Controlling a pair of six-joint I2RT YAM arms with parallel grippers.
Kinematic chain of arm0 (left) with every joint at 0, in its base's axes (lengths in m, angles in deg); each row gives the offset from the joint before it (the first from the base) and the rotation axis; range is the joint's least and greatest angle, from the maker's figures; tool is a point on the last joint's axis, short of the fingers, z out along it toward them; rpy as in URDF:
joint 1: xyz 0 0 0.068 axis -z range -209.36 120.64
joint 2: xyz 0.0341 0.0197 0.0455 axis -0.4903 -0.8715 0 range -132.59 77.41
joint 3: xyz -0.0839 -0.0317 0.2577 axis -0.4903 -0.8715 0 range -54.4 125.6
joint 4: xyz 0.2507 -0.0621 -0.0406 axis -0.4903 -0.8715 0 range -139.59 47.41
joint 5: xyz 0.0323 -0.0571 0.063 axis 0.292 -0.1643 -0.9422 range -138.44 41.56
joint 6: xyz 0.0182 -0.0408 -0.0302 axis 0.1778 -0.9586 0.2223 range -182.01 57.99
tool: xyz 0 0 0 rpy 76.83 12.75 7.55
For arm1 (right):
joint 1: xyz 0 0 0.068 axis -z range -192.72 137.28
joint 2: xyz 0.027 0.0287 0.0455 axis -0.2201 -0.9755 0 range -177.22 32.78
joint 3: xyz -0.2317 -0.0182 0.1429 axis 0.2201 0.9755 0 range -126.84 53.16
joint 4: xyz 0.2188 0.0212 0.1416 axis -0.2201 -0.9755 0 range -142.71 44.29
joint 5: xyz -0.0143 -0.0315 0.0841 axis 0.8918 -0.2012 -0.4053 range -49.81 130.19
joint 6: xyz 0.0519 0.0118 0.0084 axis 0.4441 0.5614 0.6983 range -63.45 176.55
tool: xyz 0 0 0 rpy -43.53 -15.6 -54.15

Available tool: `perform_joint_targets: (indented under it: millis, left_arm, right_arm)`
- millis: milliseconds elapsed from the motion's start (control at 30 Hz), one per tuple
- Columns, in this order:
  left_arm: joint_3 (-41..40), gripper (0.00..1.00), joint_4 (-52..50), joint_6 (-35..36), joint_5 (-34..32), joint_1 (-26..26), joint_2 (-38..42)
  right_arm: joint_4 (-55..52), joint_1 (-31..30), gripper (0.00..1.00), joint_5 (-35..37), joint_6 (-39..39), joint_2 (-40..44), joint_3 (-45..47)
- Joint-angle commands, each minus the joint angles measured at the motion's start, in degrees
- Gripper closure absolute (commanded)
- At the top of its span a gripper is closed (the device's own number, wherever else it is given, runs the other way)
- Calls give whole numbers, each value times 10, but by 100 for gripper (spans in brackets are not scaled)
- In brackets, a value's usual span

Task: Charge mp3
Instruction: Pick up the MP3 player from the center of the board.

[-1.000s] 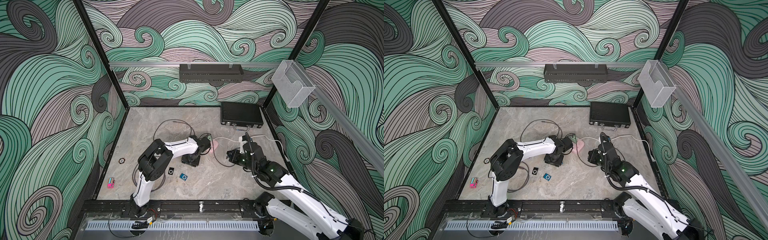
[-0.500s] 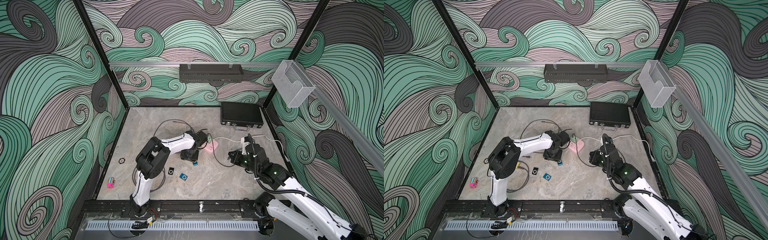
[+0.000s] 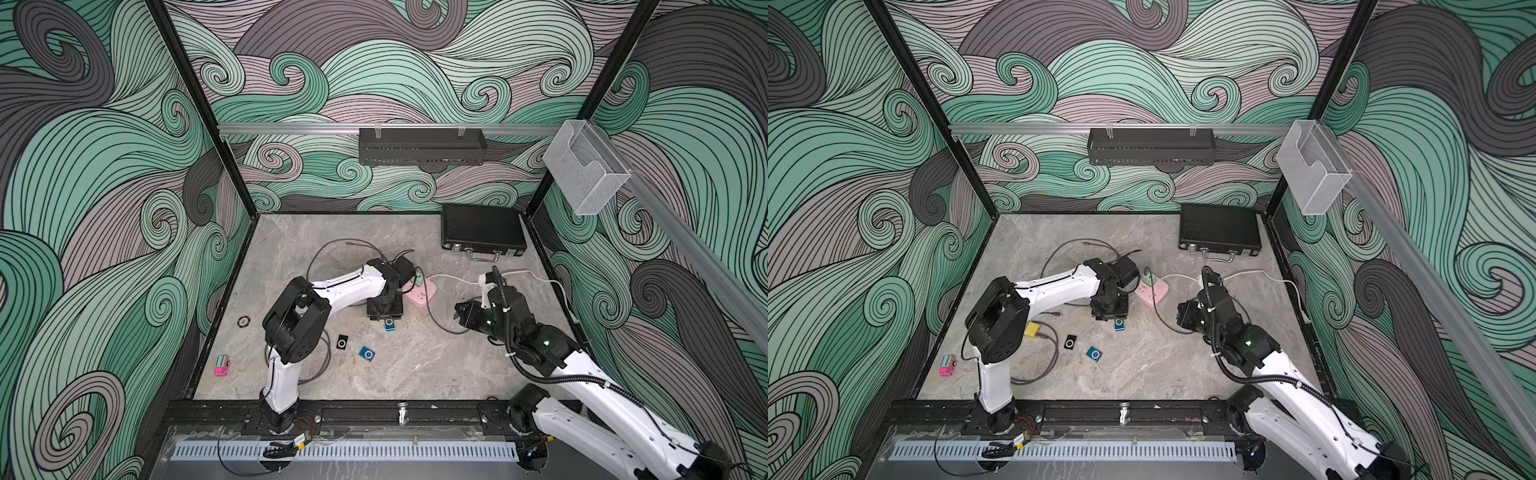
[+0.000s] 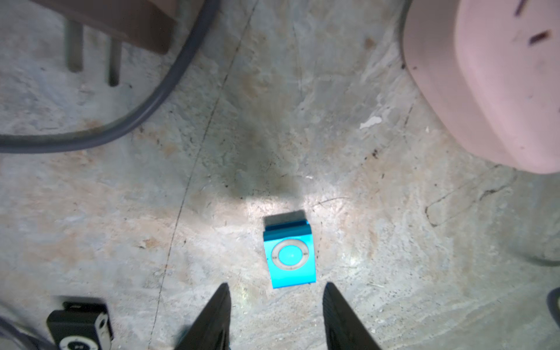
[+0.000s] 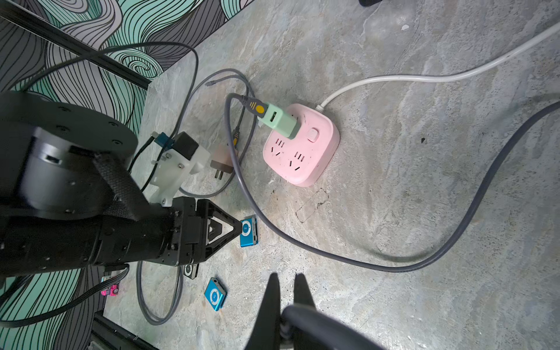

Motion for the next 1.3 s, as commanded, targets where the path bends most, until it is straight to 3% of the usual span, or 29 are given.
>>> perform_joint_targets:
  millis: [0, 567, 900, 1100, 1267]
  left_arm:
    - [3, 51, 9, 13, 6, -3, -17]
    - [16, 54, 29, 35, -14, 0, -63]
    - [30, 65, -9, 22, -47, 6, -79]
    - [24, 61, -17, 13, -16, 8, -80]
    - [26, 68, 2, 58, 4, 16, -83]
  right_arm:
    - [10, 3, 100, 3, -5, 5, 6]
    - [13, 3, 100, -4, -16, -11, -5]
    - [11, 3, 100, -4, -15, -6, -2]
    - [12, 3, 100, -2, -15, -1, 1]
    - [7, 3, 100, 3, -20, 2, -2]
